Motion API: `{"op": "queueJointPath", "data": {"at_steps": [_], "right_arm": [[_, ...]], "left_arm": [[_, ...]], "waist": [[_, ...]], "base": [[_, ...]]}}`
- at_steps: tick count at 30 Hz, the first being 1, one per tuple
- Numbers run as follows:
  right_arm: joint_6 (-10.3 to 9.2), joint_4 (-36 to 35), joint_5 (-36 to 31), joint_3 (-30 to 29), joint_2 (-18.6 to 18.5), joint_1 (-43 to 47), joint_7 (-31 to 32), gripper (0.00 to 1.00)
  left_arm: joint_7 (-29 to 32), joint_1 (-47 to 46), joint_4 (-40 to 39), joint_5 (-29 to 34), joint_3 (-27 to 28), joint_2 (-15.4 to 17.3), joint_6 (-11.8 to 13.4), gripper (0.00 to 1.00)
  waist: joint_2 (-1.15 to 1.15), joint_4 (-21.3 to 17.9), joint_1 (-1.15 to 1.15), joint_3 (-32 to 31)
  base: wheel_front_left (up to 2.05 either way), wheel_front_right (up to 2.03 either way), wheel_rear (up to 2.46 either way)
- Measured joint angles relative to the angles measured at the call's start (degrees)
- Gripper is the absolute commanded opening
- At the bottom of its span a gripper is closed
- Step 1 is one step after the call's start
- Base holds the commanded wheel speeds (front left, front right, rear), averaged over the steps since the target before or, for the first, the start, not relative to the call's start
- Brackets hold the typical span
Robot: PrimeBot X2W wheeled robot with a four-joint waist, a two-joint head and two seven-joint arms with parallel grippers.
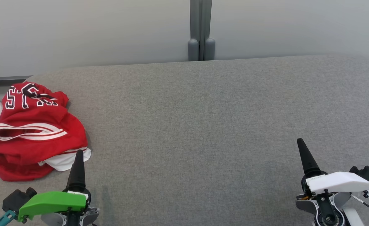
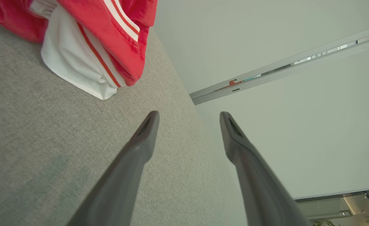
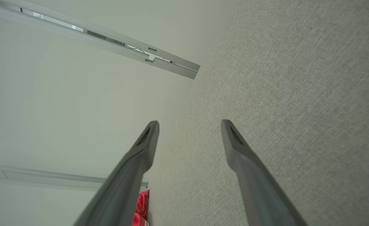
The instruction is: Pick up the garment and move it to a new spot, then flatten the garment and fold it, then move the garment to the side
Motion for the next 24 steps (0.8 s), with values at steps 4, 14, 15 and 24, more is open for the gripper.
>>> {"op": "queueJointPath", "data": {"at_steps": [4,14,15,24], "right_arm": [[0.00,-0.7,-5.4,0.1,0.0,0.0,-0.9,1.00],[0.00,-1.2,-15.3,0.6,-0.1,0.0,-2.9,1.00],[0.00,-1.2,-16.3,0.7,-0.1,0.0,-3.1,1.00],[0.00,-1.3,-23.8,1.2,-0.1,-0.1,-4.6,1.00]], "left_arm": [[-0.9,0.1,-0.4,5.0,-1.0,0.4,0.2,1.00],[-2.9,0.2,-0.9,16.3,-3.2,1.3,1.3,1.00],[-3.0,0.3,-0.9,17.4,-3.3,1.4,1.4,1.00],[-4.7,0.3,-1.8,24.7,-4.1,1.5,2.0,1.00]], "waist": [[0.00,0.1,0.00,0.0],[0.00,0.4,0.00,0.1],[0.00,0.4,0.00,0.1],[0.00,0.7,0.00,0.1]], "base": [[0.00,0.00,0.00],[0.00,0.00,0.00],[0.00,0.00,0.00],[0.00,0.00,0.00]]}}
